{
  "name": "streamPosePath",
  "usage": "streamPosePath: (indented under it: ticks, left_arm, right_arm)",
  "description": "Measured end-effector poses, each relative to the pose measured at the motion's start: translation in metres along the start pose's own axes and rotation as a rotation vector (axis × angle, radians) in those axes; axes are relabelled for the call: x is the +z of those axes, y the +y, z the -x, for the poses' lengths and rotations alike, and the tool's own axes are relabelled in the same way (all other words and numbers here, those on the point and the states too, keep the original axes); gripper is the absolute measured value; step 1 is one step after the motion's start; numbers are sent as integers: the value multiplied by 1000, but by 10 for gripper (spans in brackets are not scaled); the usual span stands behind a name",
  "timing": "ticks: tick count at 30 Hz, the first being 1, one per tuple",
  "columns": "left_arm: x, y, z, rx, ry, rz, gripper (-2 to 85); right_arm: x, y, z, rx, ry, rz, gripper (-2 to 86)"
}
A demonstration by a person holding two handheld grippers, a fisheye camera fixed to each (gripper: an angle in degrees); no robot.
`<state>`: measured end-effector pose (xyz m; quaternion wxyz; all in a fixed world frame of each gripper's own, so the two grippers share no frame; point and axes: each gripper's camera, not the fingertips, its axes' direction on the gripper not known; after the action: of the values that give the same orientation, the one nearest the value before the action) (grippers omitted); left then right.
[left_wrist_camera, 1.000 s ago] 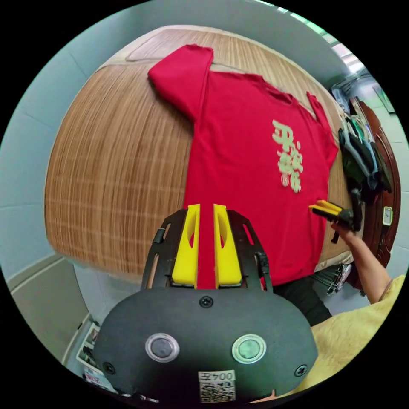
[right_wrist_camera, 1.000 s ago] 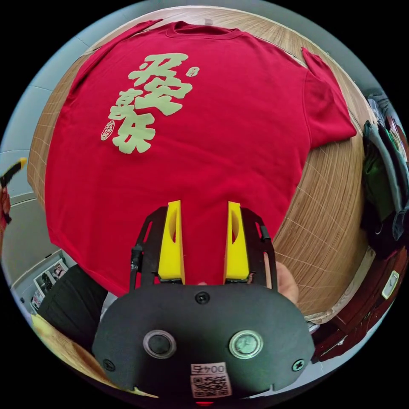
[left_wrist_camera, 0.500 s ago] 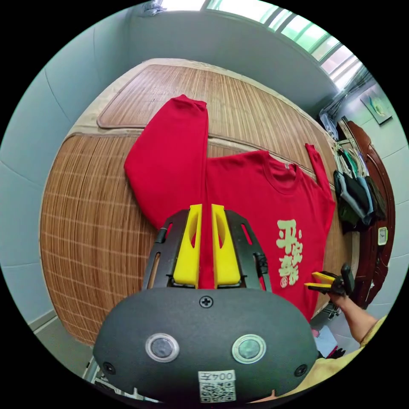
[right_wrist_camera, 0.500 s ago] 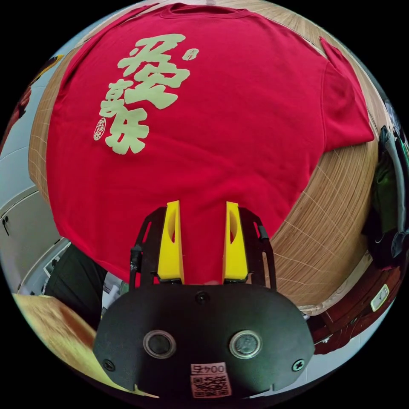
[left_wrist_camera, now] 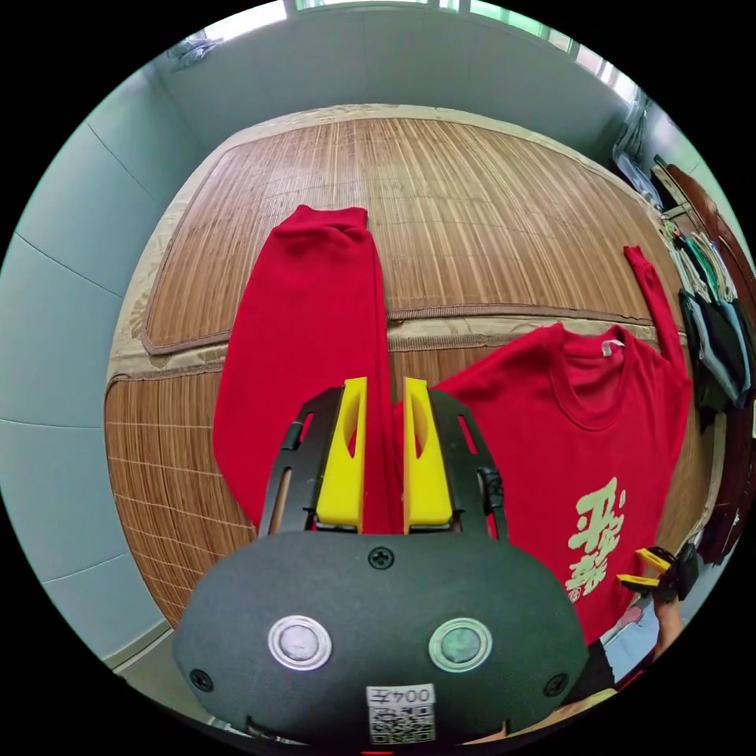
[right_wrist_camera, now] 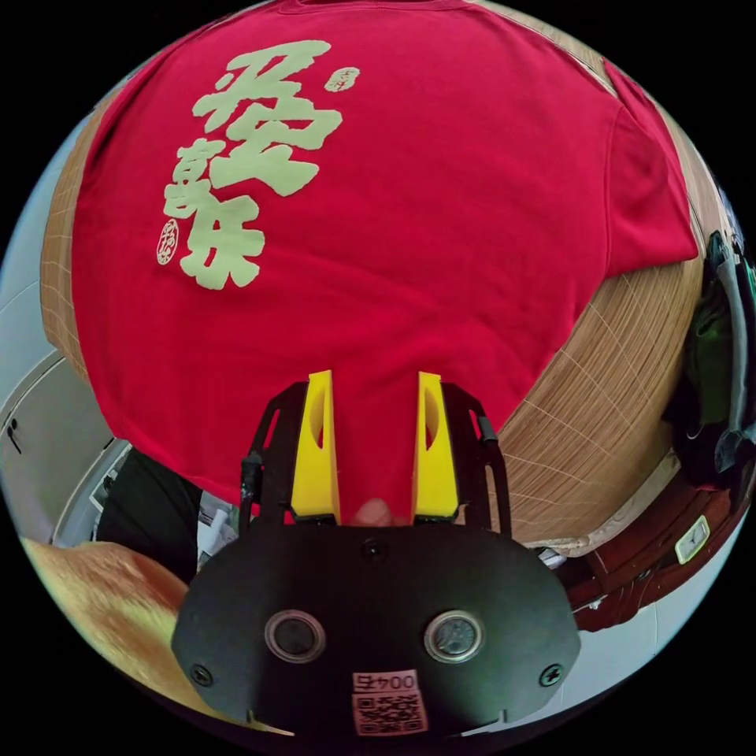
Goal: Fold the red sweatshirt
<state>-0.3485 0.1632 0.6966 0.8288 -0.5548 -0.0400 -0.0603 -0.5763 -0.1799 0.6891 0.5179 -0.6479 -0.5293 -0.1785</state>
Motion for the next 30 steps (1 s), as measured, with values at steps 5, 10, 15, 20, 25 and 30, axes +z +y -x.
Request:
streamPosePath:
  ticks: [5, 10, 15, 20, 25, 30]
  left_arm:
    - [21, -8, -9, -8, -35, 43, 71]
    - [28, -4, -9, -23, -54, 54, 46]
    - [-19, 22, 6, -23, -54, -109, 32]
    - [-87, 88, 52, -115, -27, -268, 30]
    - [-147, 228, 134, -358, -114, -363, 33]
    - [-109, 371, 215, -619, -120, -131, 55]
  right_arm:
    - [-2, 5, 1, 23, -13, -23, 148]
    - [-1, 12, 5, 34, -9, -53, 150]
    - [0, 20, 9, 19, -13, -91, 151]
    - [3, 24, 8, 13, -19, -101, 147]
    - [6, 29, 15, 6, 2, -125, 146]
    - [10, 34, 17, -5, 2, -151, 147]
